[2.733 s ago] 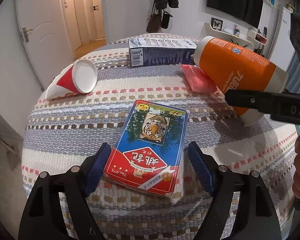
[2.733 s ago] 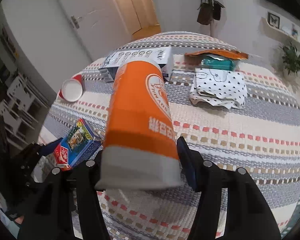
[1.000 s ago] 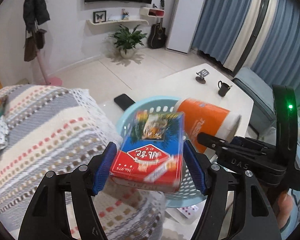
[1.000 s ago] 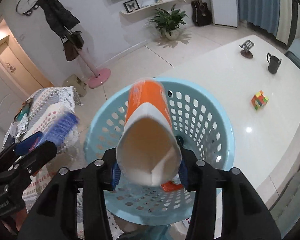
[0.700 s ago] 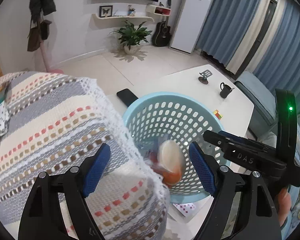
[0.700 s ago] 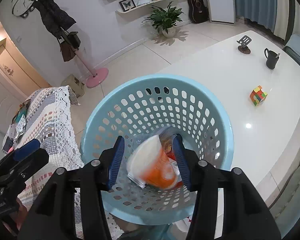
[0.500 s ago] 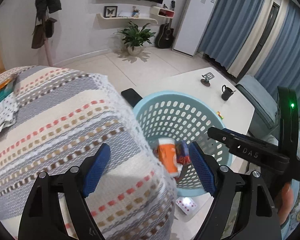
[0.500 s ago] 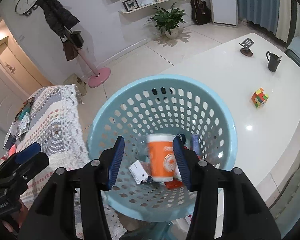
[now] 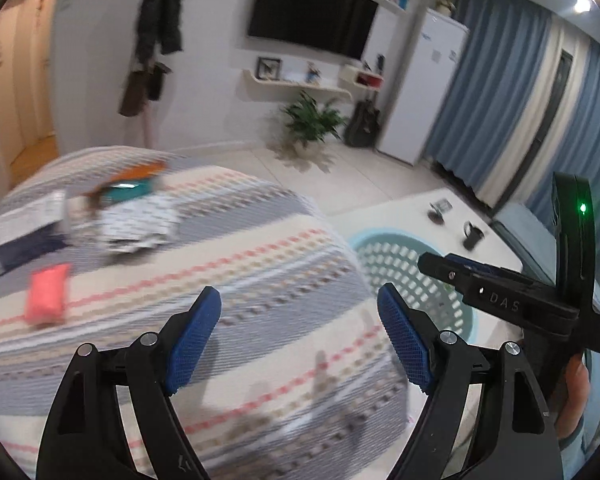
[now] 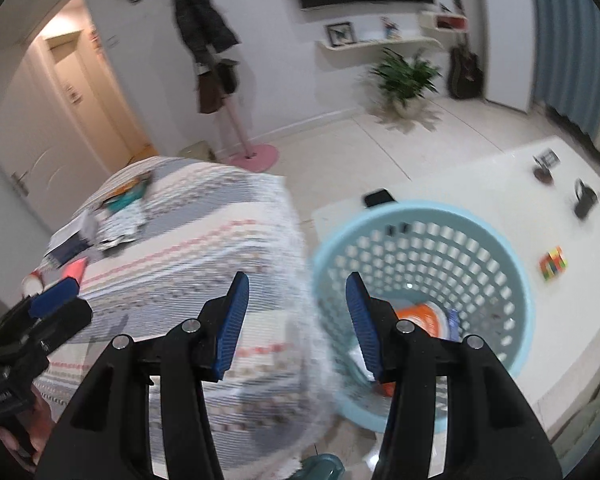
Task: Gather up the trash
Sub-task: 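Grasp the red-and-white paper cup with the left gripper while the right gripper grasps the pink bag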
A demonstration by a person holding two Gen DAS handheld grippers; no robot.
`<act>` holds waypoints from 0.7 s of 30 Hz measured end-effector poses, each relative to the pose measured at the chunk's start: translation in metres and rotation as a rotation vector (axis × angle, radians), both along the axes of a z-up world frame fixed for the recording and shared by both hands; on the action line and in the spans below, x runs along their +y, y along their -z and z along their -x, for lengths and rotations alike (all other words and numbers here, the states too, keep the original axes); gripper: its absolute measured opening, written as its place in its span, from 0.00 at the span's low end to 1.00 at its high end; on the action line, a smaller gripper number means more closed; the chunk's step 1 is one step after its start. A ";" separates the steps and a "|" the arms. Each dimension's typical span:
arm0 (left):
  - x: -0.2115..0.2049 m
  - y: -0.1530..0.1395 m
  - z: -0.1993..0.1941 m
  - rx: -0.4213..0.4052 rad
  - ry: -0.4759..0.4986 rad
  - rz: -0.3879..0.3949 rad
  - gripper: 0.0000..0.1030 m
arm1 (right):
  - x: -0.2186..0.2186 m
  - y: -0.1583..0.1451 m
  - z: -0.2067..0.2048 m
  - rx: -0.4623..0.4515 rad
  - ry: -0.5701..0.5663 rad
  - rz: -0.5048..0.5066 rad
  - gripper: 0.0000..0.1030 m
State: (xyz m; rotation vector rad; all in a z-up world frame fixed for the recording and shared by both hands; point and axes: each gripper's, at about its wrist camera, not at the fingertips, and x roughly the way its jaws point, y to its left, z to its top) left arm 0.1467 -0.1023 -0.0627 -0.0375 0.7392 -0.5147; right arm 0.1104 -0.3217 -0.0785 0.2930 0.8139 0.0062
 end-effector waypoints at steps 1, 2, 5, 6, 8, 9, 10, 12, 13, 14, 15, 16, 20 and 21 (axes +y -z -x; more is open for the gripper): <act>0.012 -0.004 0.001 -0.011 -0.027 0.003 0.76 | 0.009 -0.002 -0.002 -0.005 -0.017 0.004 0.46; 0.022 -0.006 0.002 -0.019 -0.048 0.006 0.76 | 0.020 -0.005 -0.004 -0.012 -0.038 0.009 0.46; 0.061 -0.013 0.003 -0.041 -0.141 0.006 0.76 | 0.058 -0.011 -0.014 -0.030 -0.107 0.015 0.46; 0.072 -0.015 0.003 -0.046 -0.171 0.001 0.76 | 0.072 -0.013 -0.018 -0.039 -0.133 0.016 0.46; 0.100 -0.017 0.003 -0.056 -0.238 -0.015 0.76 | 0.095 -0.016 -0.024 -0.052 -0.172 0.019 0.46; 0.115 -0.019 0.003 -0.058 -0.271 -0.024 0.76 | 0.107 -0.017 -0.026 -0.059 -0.193 0.022 0.46; 0.128 -0.020 0.003 -0.059 -0.303 -0.033 0.76 | 0.125 -0.020 -0.030 -0.071 -0.219 0.033 0.48; 0.156 -0.020 0.004 -0.063 -0.372 -0.053 0.76 | 0.154 -0.025 -0.036 -0.091 -0.249 0.056 0.60; 0.168 -0.019 0.005 -0.064 -0.402 -0.058 0.76 | 0.164 -0.027 -0.038 -0.097 -0.263 0.062 0.62; 0.186 -0.018 0.004 -0.061 -0.444 -0.064 0.76 | 0.175 -0.028 -0.041 -0.099 -0.280 0.066 0.62; 0.198 -0.016 0.004 -0.055 -0.470 -0.066 0.77 | 0.190 -0.029 -0.046 -0.099 -0.302 0.065 0.62; 0.210 -0.015 0.004 -0.048 -0.493 -0.066 0.77 | 0.198 -0.029 -0.049 -0.100 -0.314 0.063 0.62; 0.264 -0.002 0.003 -0.003 -0.612 -0.054 0.77 | 0.235 -0.021 -0.064 -0.111 -0.351 0.078 0.62; 0.273 0.000 0.003 0.006 -0.635 -0.055 0.77 | 0.246 -0.015 -0.067 -0.109 -0.358 0.087 0.62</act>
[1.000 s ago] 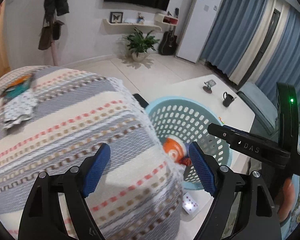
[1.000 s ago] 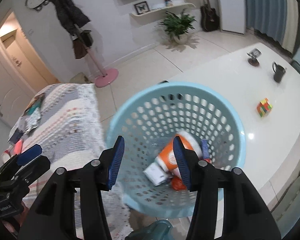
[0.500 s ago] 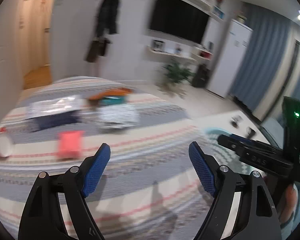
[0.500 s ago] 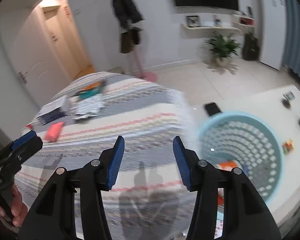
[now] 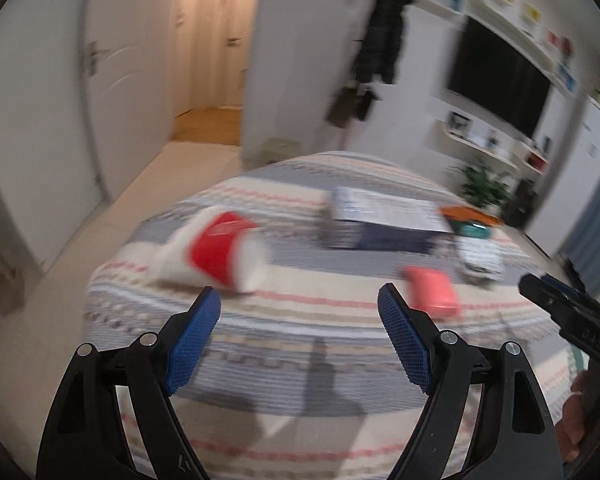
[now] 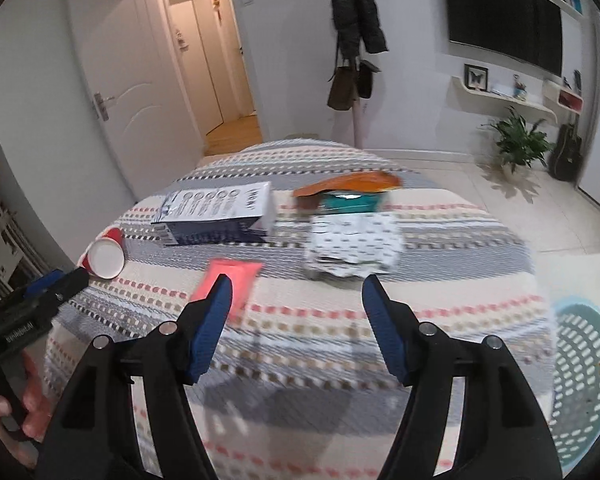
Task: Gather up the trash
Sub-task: 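Grasp the red-and-white paper cup with the left gripper while the right gripper grasps the pink bag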
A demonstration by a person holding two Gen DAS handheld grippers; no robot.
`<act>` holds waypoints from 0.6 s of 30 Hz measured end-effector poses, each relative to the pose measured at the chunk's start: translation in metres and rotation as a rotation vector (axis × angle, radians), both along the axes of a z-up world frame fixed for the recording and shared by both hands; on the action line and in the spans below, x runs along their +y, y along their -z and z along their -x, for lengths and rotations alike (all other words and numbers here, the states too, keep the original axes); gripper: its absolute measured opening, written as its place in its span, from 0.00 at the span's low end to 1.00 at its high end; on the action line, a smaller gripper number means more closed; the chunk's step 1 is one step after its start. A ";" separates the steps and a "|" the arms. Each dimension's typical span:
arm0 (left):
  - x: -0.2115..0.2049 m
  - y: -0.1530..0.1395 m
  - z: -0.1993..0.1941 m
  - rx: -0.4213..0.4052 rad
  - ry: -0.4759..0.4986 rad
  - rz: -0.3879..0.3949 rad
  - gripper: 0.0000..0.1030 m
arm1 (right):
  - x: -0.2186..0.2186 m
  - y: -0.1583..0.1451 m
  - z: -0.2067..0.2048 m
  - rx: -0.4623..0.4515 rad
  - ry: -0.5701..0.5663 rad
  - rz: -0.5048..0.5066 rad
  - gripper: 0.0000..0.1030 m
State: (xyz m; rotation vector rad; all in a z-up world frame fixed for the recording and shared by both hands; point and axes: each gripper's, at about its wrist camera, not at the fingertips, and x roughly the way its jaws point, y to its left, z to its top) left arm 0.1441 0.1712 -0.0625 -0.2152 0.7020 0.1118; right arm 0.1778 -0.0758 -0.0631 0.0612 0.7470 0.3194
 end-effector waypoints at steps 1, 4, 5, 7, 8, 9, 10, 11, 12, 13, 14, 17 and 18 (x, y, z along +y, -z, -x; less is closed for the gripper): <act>0.013 0.004 -0.002 0.012 -0.033 0.000 0.77 | 0.005 0.004 -0.001 0.003 -0.006 0.005 0.62; 0.037 0.012 -0.011 0.048 -0.091 0.000 0.77 | 0.022 0.019 -0.004 0.017 -0.030 0.016 0.62; 0.043 0.015 -0.014 0.055 -0.106 -0.003 0.77 | 0.028 0.026 -0.005 0.022 -0.039 0.024 0.62; 0.051 0.018 -0.021 0.073 -0.125 -0.015 0.77 | 0.036 0.035 -0.007 0.045 -0.042 0.070 0.62; 0.055 0.020 -0.024 0.080 -0.127 -0.020 0.77 | 0.037 0.034 -0.007 0.037 -0.044 0.074 0.62; 0.057 0.022 -0.029 0.089 -0.128 -0.029 0.77 | 0.038 0.033 -0.006 0.028 -0.049 0.073 0.62; 0.058 0.024 -0.033 0.101 -0.130 -0.043 0.77 | 0.039 0.034 -0.007 0.028 -0.053 0.080 0.62; 0.058 0.025 -0.035 0.105 -0.128 -0.054 0.77 | 0.039 0.035 -0.007 0.031 -0.056 0.085 0.62; 0.057 0.026 -0.037 0.110 -0.124 -0.067 0.77 | 0.040 0.036 -0.008 0.035 -0.057 0.084 0.62; 0.058 0.027 -0.039 0.119 -0.120 -0.080 0.77 | 0.040 0.037 -0.008 0.038 -0.057 0.082 0.62; 0.059 0.028 -0.038 0.126 -0.116 -0.082 0.77 | 0.040 0.037 -0.008 0.038 -0.058 0.081 0.62; 0.063 0.027 -0.034 0.130 -0.121 -0.075 0.77 | 0.040 0.038 -0.007 0.033 -0.065 0.079 0.62; 0.067 0.027 -0.031 0.132 -0.126 -0.076 0.77 | 0.041 0.038 -0.007 0.034 -0.067 0.081 0.62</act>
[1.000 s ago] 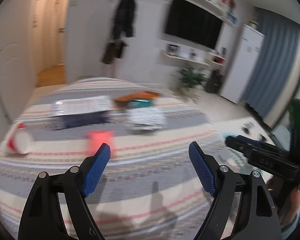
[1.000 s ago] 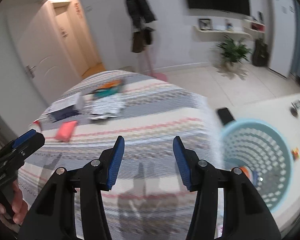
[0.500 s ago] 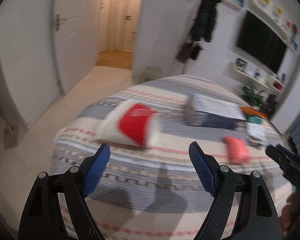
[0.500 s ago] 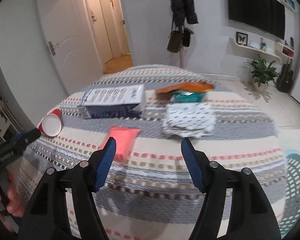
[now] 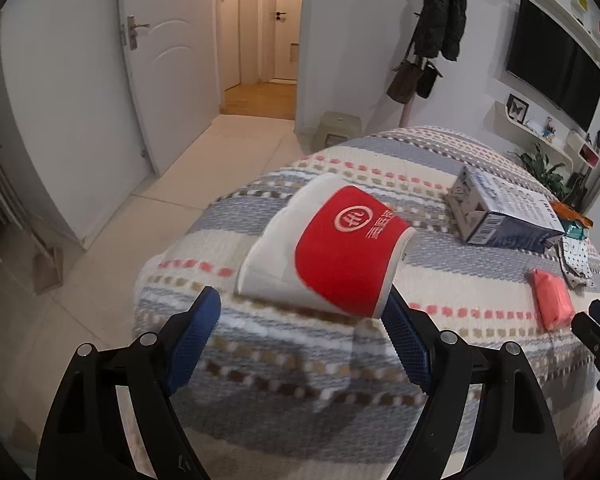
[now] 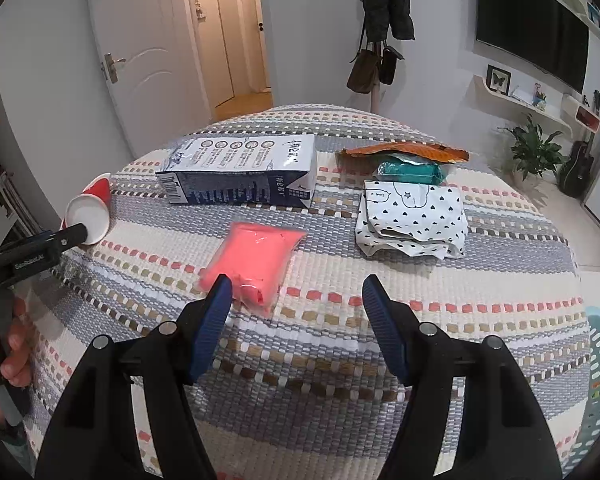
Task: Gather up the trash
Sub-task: 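Grasp the red-and-white paper cup with the left gripper while the right gripper grasps the pink bag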
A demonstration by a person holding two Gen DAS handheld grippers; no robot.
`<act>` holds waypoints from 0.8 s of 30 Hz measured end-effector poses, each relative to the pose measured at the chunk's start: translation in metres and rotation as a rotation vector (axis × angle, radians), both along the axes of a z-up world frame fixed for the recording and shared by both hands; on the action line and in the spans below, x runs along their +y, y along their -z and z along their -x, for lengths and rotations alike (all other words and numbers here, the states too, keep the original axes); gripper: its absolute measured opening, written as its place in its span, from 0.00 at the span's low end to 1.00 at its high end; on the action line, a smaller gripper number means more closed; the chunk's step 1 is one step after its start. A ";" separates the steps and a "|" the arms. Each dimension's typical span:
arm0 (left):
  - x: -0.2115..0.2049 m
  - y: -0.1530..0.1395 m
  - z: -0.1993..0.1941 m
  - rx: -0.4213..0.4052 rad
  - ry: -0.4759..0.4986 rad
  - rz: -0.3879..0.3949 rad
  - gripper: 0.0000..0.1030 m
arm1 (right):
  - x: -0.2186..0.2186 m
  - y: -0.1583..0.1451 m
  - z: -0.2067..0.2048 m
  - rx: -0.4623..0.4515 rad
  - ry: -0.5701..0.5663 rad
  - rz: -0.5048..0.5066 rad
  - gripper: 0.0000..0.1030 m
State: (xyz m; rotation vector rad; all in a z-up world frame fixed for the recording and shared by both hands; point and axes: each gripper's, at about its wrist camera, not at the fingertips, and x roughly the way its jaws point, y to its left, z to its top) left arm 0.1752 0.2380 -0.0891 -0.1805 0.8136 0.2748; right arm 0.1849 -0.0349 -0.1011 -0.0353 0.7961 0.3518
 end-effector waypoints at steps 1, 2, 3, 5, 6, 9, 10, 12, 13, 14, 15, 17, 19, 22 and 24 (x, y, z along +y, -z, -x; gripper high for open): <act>0.005 -0.001 0.004 0.000 -0.001 -0.001 0.77 | 0.002 0.000 -0.001 0.000 -0.001 0.002 0.62; 0.009 -0.001 0.005 0.000 -0.001 -0.002 0.77 | 0.002 0.000 0.000 -0.001 -0.003 0.004 0.62; 0.013 -0.001 0.008 0.004 -0.001 -0.004 0.77 | 0.002 0.000 0.000 -0.003 -0.005 0.006 0.62; 0.019 -0.001 0.011 0.011 0.000 0.006 0.77 | 0.004 0.000 0.001 -0.006 -0.007 0.012 0.63; 0.022 -0.001 0.013 0.010 0.009 0.029 0.77 | 0.004 -0.001 0.001 -0.007 -0.008 0.014 0.65; 0.030 -0.008 0.022 -0.025 0.073 0.182 0.77 | 0.004 -0.001 0.001 -0.007 -0.011 0.015 0.66; 0.033 -0.013 0.022 -0.047 0.093 0.245 0.82 | 0.005 0.000 0.001 -0.006 -0.012 0.016 0.67; 0.039 -0.016 0.018 -0.067 0.093 0.320 0.88 | 0.005 0.000 0.001 -0.004 -0.013 0.017 0.67; 0.039 -0.016 0.015 -0.067 0.083 0.350 0.88 | 0.005 0.000 0.001 -0.003 -0.014 0.017 0.67; 0.042 -0.016 0.007 -0.059 0.071 0.377 0.88 | 0.005 0.000 0.001 -0.002 -0.016 0.016 0.67; 0.044 -0.015 0.002 -0.054 0.060 0.388 0.88 | 0.005 0.000 0.001 -0.003 -0.018 0.014 0.67; 0.044 -0.012 -0.014 -0.031 0.028 0.379 0.88 | 0.005 0.000 0.001 -0.004 -0.019 0.013 0.67; 0.038 -0.007 -0.027 0.002 0.027 0.346 0.88 | 0.004 -0.001 0.002 -0.004 -0.023 0.009 0.67; 0.018 -0.003 -0.042 0.029 0.056 0.257 0.84 | 0.003 -0.001 0.001 -0.002 -0.025 0.001 0.67; 0.007 -0.001 -0.051 0.035 0.087 0.209 0.83 | 0.001 -0.001 0.001 0.000 -0.026 -0.007 0.68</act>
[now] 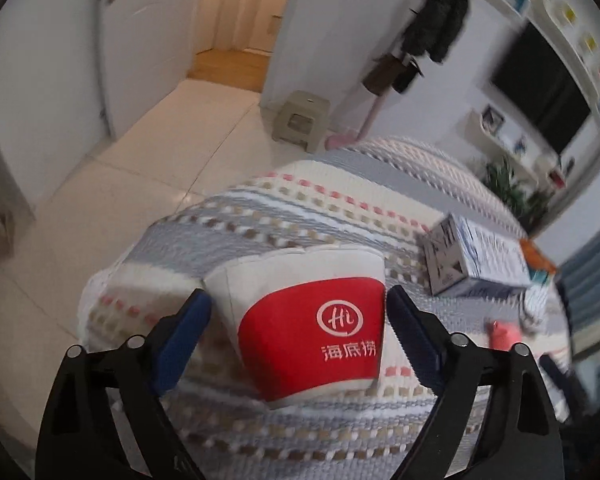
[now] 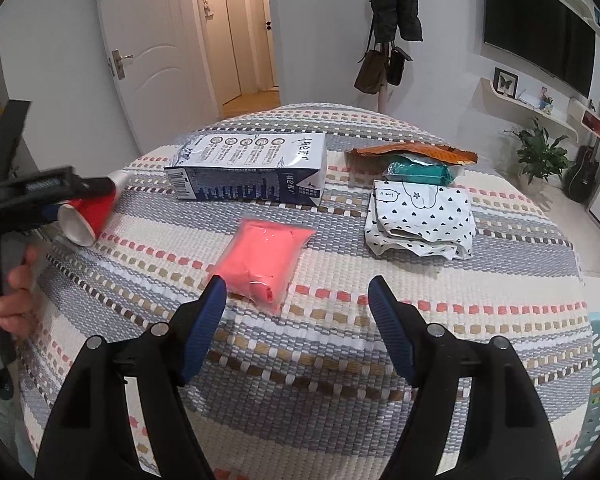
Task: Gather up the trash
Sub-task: 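Grasp the red-and-white paper cup with the left gripper while the right gripper grasps the pink bag, then carry paper cup and pink bag over the blue basket and open both grippers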
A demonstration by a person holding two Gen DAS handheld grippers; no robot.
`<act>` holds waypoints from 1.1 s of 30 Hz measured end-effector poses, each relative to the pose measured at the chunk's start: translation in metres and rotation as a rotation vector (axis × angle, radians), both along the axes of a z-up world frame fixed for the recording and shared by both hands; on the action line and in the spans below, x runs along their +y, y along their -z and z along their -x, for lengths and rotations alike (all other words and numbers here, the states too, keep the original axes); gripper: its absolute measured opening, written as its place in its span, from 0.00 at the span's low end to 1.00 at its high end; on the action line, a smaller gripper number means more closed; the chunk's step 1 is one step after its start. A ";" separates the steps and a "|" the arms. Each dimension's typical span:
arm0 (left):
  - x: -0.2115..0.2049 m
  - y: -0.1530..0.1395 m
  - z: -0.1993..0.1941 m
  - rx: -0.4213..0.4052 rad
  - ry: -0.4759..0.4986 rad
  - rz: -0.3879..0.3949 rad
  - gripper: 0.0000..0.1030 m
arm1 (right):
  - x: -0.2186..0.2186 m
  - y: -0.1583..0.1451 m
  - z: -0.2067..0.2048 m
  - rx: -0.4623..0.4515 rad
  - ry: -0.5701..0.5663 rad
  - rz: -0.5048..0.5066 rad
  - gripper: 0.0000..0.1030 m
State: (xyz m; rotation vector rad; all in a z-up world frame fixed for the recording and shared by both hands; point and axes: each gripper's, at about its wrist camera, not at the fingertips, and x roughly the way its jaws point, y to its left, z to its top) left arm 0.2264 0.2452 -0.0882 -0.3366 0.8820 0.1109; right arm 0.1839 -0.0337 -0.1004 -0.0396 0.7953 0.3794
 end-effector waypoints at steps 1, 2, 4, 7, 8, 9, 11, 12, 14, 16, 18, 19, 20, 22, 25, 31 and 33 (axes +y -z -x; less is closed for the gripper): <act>-0.009 0.000 -0.001 -0.006 0.016 -0.033 0.84 | -0.001 0.000 0.000 0.003 0.000 -0.005 0.68; -0.014 0.000 -0.001 -0.008 0.029 -0.045 0.84 | -0.002 0.000 -0.001 0.006 0.001 -0.009 0.68; -0.023 0.002 0.000 -0.003 0.061 -0.057 0.77 | -0.004 0.001 -0.003 0.016 0.003 -0.020 0.70; -0.039 0.007 0.007 0.001 0.104 -0.113 0.69 | -0.005 0.002 -0.005 0.032 0.011 -0.030 0.72; -0.046 0.008 0.011 0.002 0.118 -0.154 0.67 | -0.004 0.002 -0.007 0.041 0.008 -0.030 0.72; -0.052 0.009 0.015 0.002 0.128 -0.175 0.64 | -0.003 0.003 -0.009 0.056 0.001 -0.029 0.72; -0.058 0.009 0.021 -0.006 0.143 -0.173 0.64 | 0.001 0.005 -0.012 0.078 -0.002 -0.017 0.72; -0.058 0.009 0.024 -0.013 0.146 -0.164 0.63 | 0.004 0.006 -0.013 0.090 -0.007 -0.015 0.72; -0.058 0.008 0.031 -0.032 0.146 -0.139 0.63 | 0.007 0.007 -0.019 0.131 -0.025 -0.055 0.72; -0.056 0.005 0.037 -0.051 0.142 -0.128 0.63 | 0.012 0.008 -0.025 0.164 -0.028 -0.091 0.72; -0.056 0.001 0.043 -0.069 0.140 -0.114 0.63 | 0.019 0.009 -0.033 0.174 -0.018 -0.091 0.72; -0.055 -0.002 0.045 -0.078 0.140 -0.108 0.63 | 0.022 0.009 -0.035 0.168 -0.007 -0.077 0.72; -0.055 -0.004 0.048 -0.085 0.140 -0.106 0.63 | 0.026 0.009 -0.037 0.165 0.000 -0.063 0.72; -0.055 -0.009 0.055 -0.101 0.141 -0.103 0.63 | 0.034 0.009 -0.038 0.162 0.010 -0.027 0.69; -0.057 -0.013 0.063 -0.106 0.145 -0.093 0.63 | 0.046 0.008 -0.034 0.136 0.027 0.073 0.43; -0.084 -0.030 0.067 -0.142 0.197 -0.108 0.63 | 0.031 -0.006 -0.020 0.109 0.016 0.039 0.35; -0.097 -0.039 0.071 -0.177 0.233 -0.135 0.63 | 0.015 -0.019 -0.012 0.080 0.029 0.015 0.35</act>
